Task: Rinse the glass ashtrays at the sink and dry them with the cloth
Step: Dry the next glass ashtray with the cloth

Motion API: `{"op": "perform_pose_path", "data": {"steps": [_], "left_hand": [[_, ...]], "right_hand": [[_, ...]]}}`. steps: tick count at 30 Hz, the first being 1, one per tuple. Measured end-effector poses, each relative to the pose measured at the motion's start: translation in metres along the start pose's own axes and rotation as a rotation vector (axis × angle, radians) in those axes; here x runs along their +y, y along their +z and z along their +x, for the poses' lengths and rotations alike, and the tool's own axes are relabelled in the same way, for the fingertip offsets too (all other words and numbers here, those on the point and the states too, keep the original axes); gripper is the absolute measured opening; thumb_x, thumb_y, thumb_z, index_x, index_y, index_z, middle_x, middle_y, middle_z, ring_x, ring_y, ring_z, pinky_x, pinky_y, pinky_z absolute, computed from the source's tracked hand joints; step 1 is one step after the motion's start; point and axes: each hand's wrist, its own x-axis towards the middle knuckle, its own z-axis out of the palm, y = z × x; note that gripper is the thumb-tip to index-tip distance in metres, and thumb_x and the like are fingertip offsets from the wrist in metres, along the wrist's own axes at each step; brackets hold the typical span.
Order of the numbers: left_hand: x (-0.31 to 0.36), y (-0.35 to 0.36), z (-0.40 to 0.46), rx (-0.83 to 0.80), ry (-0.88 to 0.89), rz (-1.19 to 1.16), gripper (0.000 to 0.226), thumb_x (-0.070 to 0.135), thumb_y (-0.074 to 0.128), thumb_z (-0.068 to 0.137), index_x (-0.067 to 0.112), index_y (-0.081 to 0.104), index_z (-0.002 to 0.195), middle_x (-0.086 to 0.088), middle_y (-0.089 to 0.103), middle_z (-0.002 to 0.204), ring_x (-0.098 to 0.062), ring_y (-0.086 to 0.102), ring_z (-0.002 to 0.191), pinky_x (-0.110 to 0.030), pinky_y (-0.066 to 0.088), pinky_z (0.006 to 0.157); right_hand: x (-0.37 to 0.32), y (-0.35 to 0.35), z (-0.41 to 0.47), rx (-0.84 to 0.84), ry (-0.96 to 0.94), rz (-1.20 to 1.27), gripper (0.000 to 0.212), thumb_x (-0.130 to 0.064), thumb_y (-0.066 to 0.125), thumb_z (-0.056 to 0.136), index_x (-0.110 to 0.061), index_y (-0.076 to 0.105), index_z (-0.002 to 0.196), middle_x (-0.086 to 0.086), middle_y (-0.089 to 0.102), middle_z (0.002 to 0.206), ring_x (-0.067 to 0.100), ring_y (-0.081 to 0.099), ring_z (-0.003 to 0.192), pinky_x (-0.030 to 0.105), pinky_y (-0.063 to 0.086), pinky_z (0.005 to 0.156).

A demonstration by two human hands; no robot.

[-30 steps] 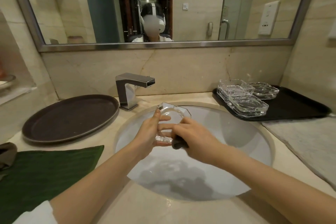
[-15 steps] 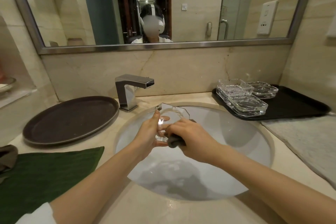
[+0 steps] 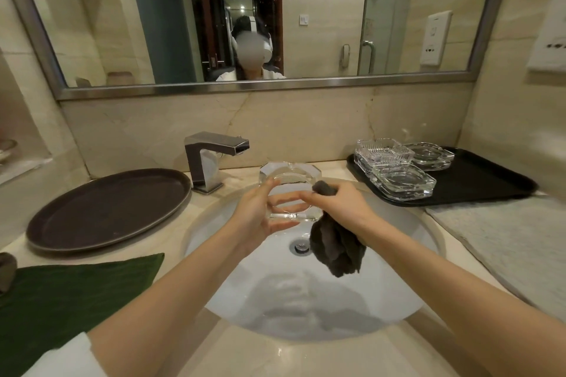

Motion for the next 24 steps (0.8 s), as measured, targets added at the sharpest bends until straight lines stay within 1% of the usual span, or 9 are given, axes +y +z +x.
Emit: {"op": "perform_pose_path", "data": {"steps": [3,5,9,12,15,19,21,23,24], "left_hand": [[0.001,0.017,0.007,0.012,0.010,-0.039,0.037,0.030,0.034,0.102,0.009,0.042,0.131,0.002,0.073,0.067,-0.015,0.071,0.060,-0.027,0.057,0.051],[0.002,0.028,0.014,0.040,0.024,0.025,0.034,0.030,0.036,0.101,0.011,0.043,0.128,0.004,0.071,0.071,-0.019,0.071,0.070,-0.028,0.057,0.051],[0.004,0.053,0.039,0.127,0.082,0.463,0.027,0.032,0.045,0.098,0.013,0.055,0.114,0.003,0.053,0.093,-0.008,0.049,0.076,-0.022,0.043,0.055],[0.012,0.083,0.062,0.072,0.105,0.575,0.019,0.033,0.051,0.094,0.015,0.057,0.094,0.000,0.049,0.082,-0.011,0.042,0.068,-0.023,0.035,0.056],[0.018,0.120,0.089,0.016,0.128,0.627,0.018,0.027,0.056,0.091,0.013,0.057,0.080,-0.001,0.048,0.072,-0.011,0.044,0.061,-0.021,0.036,0.051],[0.016,0.169,0.127,0.014,0.193,0.659,0.018,0.020,0.065,0.085,0.011,0.057,0.098,-0.002,0.056,0.076,-0.008,0.052,0.054,-0.018,0.044,0.050],[0.011,0.190,0.146,0.019,0.221,0.678,0.039,0.019,0.068,0.081,0.013,0.050,0.115,-0.002,0.061,0.085,-0.011,0.057,0.057,-0.028,0.055,0.065],[0.005,0.210,0.166,0.030,0.250,0.741,0.047,0.021,0.069,0.080,0.011,0.047,0.121,0.001,0.060,0.086,-0.014,0.063,0.065,-0.039,0.056,0.081],[0.003,0.219,0.175,0.041,0.269,0.769,0.048,0.021,0.069,0.080,0.011,0.047,0.122,0.000,0.060,0.090,-0.015,0.065,0.070,-0.040,0.055,0.082]], "right_hand": [[0.000,-0.008,0.006,0.056,0.026,0.018,0.017,-0.024,0.064,0.082,-0.019,0.063,0.066,-0.005,0.057,0.061,0.011,0.050,0.062,0.023,0.038,0.059],[0.000,-0.021,0.010,0.094,0.053,-0.046,0.017,-0.021,0.060,0.083,-0.010,0.064,0.071,0.003,0.055,0.066,0.014,0.047,0.062,0.026,0.034,0.058],[0.003,-0.061,0.023,0.200,0.007,-0.106,0.015,-0.017,0.057,0.084,-0.010,0.063,0.073,0.005,0.059,0.067,0.018,0.051,0.065,0.031,0.037,0.063],[0.005,-0.101,0.036,0.311,-0.017,-0.150,0.008,-0.015,0.059,0.081,-0.009,0.060,0.086,0.009,0.064,0.082,0.023,0.057,0.081,0.033,0.041,0.071],[0.008,-0.146,0.050,0.361,0.006,-0.197,0.011,-0.019,0.061,0.080,-0.009,0.064,0.085,0.008,0.066,0.083,0.022,0.058,0.082,0.033,0.042,0.072],[0.017,-0.203,0.074,0.366,0.076,-0.247,0.007,-0.019,0.064,0.076,-0.015,0.065,0.071,0.004,0.067,0.075,0.020,0.057,0.078,0.031,0.042,0.070],[0.024,-0.228,0.090,0.385,0.111,-0.280,0.007,-0.021,0.069,0.074,-0.014,0.066,0.074,0.007,0.067,0.082,0.021,0.058,0.082,0.032,0.043,0.073],[0.031,-0.249,0.104,0.387,0.152,-0.305,0.011,-0.021,0.073,0.072,-0.014,0.066,0.077,0.009,0.065,0.086,0.022,0.058,0.085,0.032,0.043,0.074],[0.035,-0.258,0.111,0.382,0.173,-0.317,0.014,-0.021,0.074,0.071,-0.013,0.066,0.078,0.010,0.065,0.085,0.023,0.058,0.084,0.032,0.043,0.072]]}}
